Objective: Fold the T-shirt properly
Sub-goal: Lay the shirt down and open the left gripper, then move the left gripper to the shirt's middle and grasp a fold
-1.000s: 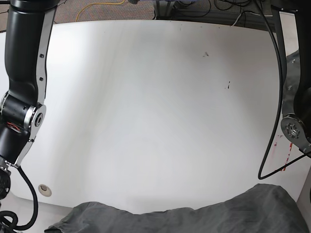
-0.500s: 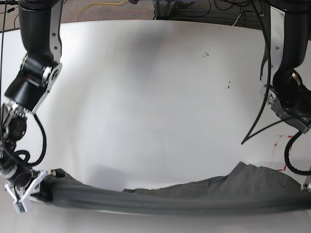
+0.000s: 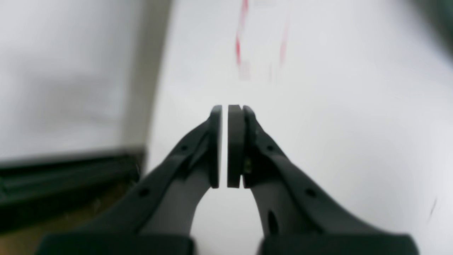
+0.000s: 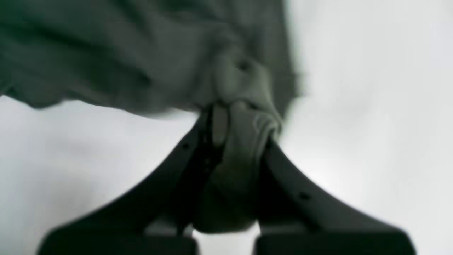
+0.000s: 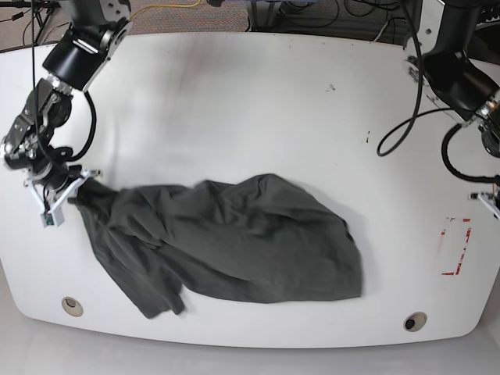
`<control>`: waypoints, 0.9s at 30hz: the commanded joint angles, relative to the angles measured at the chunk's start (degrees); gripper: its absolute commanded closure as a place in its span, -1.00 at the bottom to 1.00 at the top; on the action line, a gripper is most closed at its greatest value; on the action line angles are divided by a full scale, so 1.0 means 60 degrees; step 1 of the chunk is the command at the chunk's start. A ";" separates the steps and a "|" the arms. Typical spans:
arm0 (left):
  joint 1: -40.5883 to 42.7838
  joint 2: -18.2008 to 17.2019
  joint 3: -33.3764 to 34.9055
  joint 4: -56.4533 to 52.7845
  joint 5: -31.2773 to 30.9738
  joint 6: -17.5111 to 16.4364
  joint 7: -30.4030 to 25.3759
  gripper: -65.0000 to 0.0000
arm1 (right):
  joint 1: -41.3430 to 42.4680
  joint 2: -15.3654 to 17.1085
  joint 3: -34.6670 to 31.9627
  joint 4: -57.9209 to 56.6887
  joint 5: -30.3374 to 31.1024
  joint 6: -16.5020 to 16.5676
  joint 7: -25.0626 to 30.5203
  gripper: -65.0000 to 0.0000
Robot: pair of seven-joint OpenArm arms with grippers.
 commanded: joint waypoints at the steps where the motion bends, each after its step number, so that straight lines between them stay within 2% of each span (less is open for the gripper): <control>1: 0.0550 -0.0122 -0.0203 0.0200 -0.0135 -0.0013 -0.0491 0.98 | -0.0256 0.0094 0.0037 0.0259 0.0333 0.0064 0.0575 1.00; 6: 0.1634 -0.0122 -0.0364 0.0186 -0.0135 -0.0013 -0.1282 0.98 | -0.1018 -0.0023 0.0023 0.0259 0.0333 0.0064 0.0619 1.00; 15: 0.2278 -0.0063 -0.0305 0.0127 -0.0135 -0.0013 -0.1532 0.97 | -0.1589 -0.0169 0.0023 0.0259 0.0333 0.0064 0.0634 1.00; 20: 0.2293 0.0523 0.0369 0.0171 -0.0135 -0.0013 -0.1502 0.95 | -0.1589 -0.0184 0.0023 0.0259 0.0333 0.0064 0.0634 1.00; 23: 0.2293 0.0992 0.1072 0.0273 -0.0135 -0.0013 -0.1502 0.74 | -0.1589 -0.0184 0.0023 0.0289 0.0333 0.0064 0.0634 1.00; 27: 0.2235 0.1622 0.1951 0.0361 -0.0135 -0.0013 -0.1502 0.32 | -0.1589 -0.0184 0.0023 0.0567 0.0333 0.0064 0.0634 1.00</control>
